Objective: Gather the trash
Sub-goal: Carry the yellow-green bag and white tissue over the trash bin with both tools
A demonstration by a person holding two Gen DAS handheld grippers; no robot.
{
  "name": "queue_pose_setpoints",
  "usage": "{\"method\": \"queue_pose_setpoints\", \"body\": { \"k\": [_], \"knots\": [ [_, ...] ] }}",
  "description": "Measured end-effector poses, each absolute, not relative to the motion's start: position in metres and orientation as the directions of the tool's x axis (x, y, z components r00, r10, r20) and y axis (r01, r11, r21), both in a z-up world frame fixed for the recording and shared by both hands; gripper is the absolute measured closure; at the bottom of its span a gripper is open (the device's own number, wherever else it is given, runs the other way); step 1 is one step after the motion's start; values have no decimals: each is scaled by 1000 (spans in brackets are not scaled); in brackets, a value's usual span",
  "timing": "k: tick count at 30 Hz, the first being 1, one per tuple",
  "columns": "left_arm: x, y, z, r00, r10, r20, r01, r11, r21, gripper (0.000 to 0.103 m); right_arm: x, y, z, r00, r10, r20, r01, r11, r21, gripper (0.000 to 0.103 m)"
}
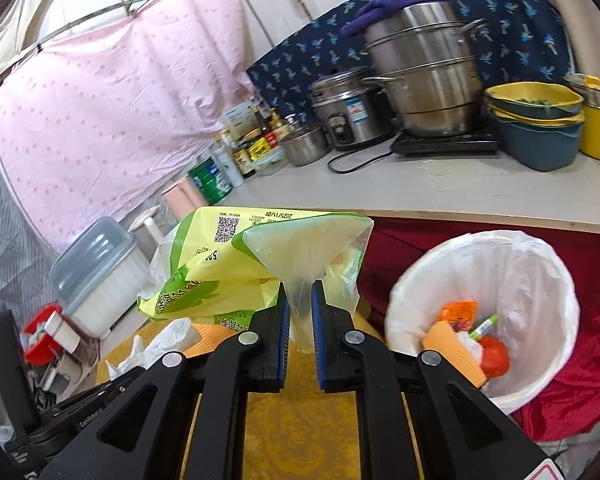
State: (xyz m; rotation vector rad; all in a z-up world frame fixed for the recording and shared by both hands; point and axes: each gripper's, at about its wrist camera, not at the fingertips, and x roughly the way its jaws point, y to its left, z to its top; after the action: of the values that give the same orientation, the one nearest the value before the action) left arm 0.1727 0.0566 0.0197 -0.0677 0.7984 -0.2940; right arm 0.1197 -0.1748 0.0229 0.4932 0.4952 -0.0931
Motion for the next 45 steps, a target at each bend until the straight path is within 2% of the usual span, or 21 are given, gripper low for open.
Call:
{"method": "queue_pose_setpoints", "body": {
  "k": [12, 26, 45],
  "knots": [
    [145, -38, 33, 617, -390, -683, 401, 903, -153, 97, 72, -250, 15, 879, -72, -471, 319, 824, 468, 93],
    [132, -106, 28, 573, -436, -694, 501, 856, -125, 97, 33, -316, 4, 865, -180, -468, 426, 757, 496, 93],
    [159, -188, -16, 459, -470, -754, 585, 799, -141, 95, 22, -365, -30, 824, -232, -517, 512, 695, 505, 93]
  ]
}}
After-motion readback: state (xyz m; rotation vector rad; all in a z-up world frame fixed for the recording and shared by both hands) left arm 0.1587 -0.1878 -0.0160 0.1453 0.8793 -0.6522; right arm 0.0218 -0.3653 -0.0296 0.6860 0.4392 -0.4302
